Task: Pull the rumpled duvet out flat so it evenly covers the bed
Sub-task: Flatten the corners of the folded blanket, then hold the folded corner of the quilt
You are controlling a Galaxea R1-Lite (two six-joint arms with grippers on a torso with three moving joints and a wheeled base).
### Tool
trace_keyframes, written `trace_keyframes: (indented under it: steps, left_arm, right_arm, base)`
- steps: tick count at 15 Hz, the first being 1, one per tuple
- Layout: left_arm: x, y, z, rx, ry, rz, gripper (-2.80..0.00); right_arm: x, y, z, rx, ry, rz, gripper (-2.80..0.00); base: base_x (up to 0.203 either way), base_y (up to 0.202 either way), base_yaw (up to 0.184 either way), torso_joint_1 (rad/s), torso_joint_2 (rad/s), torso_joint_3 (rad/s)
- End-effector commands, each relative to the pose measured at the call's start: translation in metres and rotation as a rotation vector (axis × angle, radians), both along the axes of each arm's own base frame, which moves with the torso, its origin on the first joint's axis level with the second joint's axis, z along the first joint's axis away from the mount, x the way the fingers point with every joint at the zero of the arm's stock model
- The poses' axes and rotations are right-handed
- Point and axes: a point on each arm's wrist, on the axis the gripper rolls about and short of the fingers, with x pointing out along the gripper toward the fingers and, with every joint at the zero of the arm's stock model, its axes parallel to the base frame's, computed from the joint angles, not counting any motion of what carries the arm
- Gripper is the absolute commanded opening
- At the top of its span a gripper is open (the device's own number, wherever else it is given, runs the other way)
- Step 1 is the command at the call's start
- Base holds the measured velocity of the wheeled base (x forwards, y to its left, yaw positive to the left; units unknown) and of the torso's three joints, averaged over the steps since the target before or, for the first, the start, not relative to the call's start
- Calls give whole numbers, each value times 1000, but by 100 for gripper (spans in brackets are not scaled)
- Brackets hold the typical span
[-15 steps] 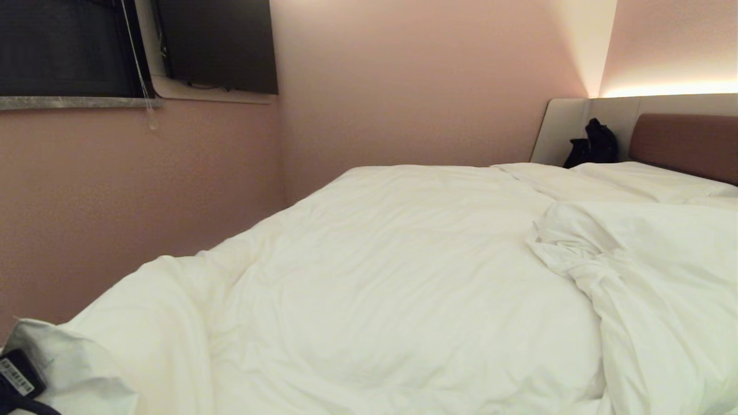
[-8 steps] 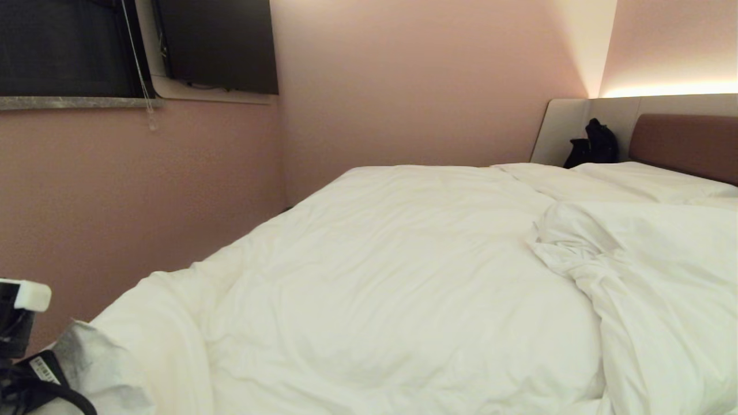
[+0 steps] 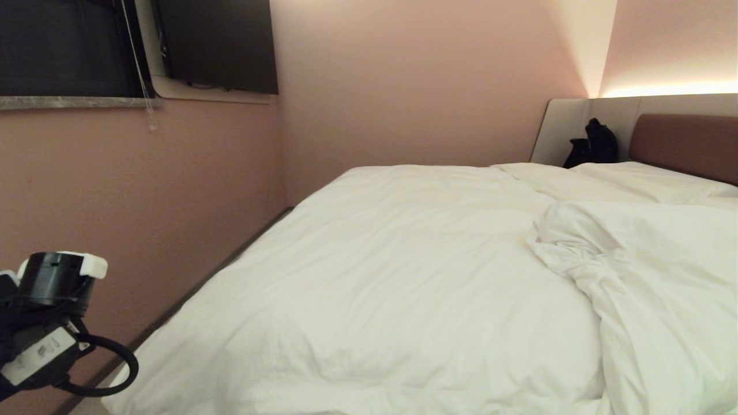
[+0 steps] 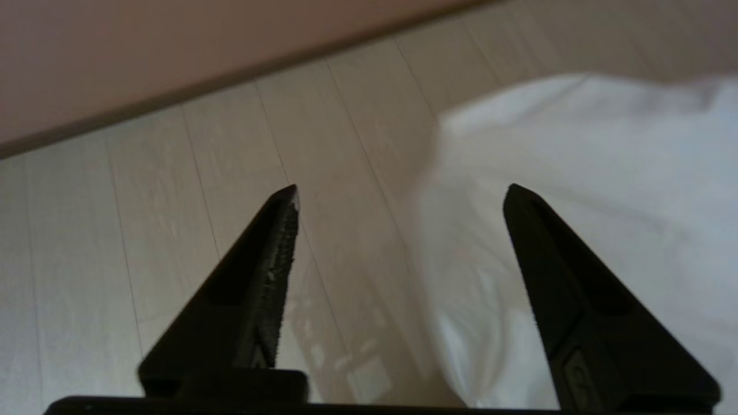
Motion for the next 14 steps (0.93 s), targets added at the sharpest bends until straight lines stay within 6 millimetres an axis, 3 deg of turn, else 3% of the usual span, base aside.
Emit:
trace_keyframes:
  steps: [1, 4, 5, 8, 10, 12, 14]
  left_arm:
    - [5, -6, 2, 13, -25, -19, 0]
    - [5, -30, 33, 13, -160, -132, 0]
    - [4, -35, 41, 12, -190, -160, -280]
    - [-26, -60, 84, 13, -345, -337, -280]
    - [-61, -68, 111, 17, -455, -473, -280]
    - [-99, -64, 128, 27, -546, -600, -280]
    - [-135, -53, 134, 54, -614, -711, -280]
  right_arm:
    - [0, 0, 0, 0, 0, 1, -280]
    - [0, 0, 0, 1, 0, 0, -280]
    - [0, 0, 0, 1, 0, 2, -280]
    - [0, 0, 0, 0, 0, 0, -280]
    - [0, 0, 0, 1, 0, 0, -280]
    - [0, 0, 0, 0, 0, 0, -280]
    - [0, 0, 0, 0, 0, 2, -280]
  base:
    - [0, 0, 0, 0, 0, 0]
    - [0, 0, 0, 0, 0, 0]
    - [0, 0, 0, 0, 0, 0]
    - [0, 0, 0, 0, 0, 0]
    - [0, 0, 0, 0, 0, 0]
    - [0, 0, 0, 0, 0, 0]
    - [0, 0, 0, 0, 0, 0]
